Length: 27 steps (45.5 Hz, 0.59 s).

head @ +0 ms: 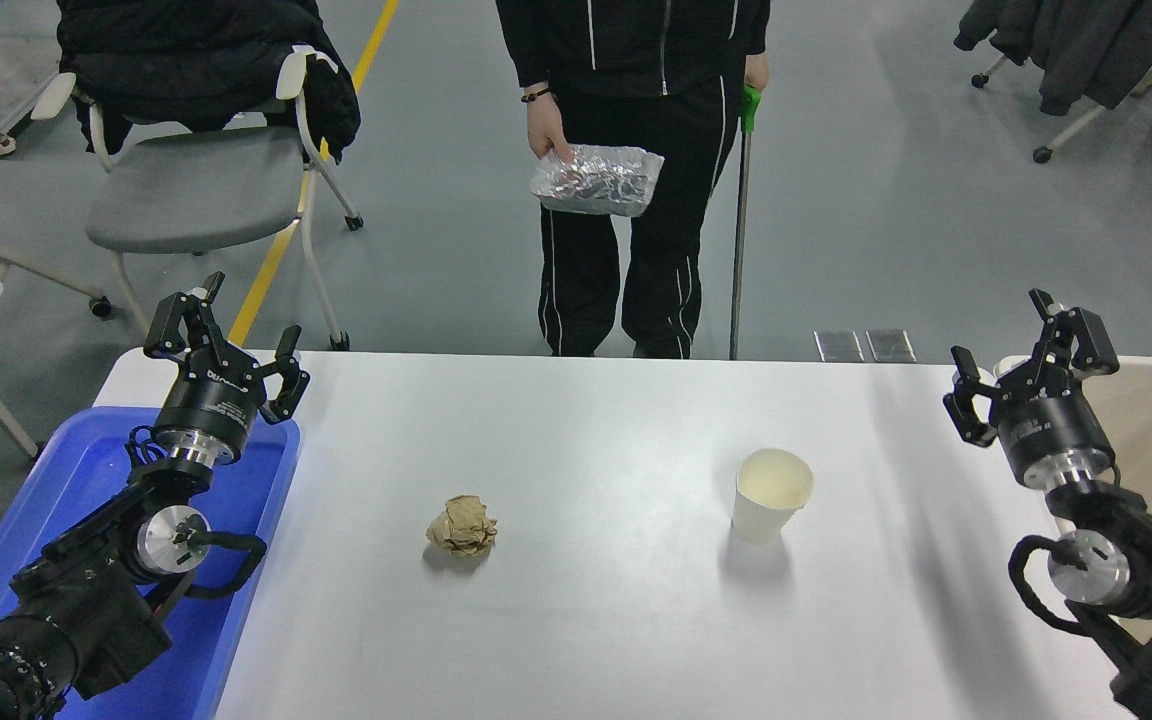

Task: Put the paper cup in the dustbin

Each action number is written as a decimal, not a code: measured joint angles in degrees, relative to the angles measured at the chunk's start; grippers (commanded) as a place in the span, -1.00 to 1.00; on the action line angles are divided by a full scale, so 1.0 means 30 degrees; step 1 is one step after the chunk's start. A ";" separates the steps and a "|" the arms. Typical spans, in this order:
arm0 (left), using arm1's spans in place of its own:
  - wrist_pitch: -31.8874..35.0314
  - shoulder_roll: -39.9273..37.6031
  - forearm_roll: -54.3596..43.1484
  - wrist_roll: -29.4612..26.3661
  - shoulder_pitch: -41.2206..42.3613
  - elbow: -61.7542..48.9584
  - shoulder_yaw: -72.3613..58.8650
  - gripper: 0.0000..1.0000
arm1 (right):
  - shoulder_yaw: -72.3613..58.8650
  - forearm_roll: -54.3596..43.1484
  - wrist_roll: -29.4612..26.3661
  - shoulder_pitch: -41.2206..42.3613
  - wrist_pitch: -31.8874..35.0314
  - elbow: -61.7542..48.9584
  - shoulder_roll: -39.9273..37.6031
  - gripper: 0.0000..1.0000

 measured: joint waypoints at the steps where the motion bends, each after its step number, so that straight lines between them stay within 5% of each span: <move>1: 0.0000 -0.0001 -0.0002 -0.0002 0.0000 0.0000 0.0000 1.00 | -0.0728 -0.0002 -0.0006 0.0380 -0.0086 -0.0304 -0.0071 0.98; 17: 0.0000 -0.0001 -0.0002 -0.0009 0.0000 0.0001 0.0000 1.00 | -1.2977 -0.0149 -0.0243 0.5940 -0.0362 -0.1739 -0.1893 0.98; 27: 0.0000 0.0000 -0.0001 -0.0001 0.0000 0.0000 0.0000 1.00 | -2.1407 -0.1326 -0.0281 1.0972 0.0388 0.0372 -0.2756 0.98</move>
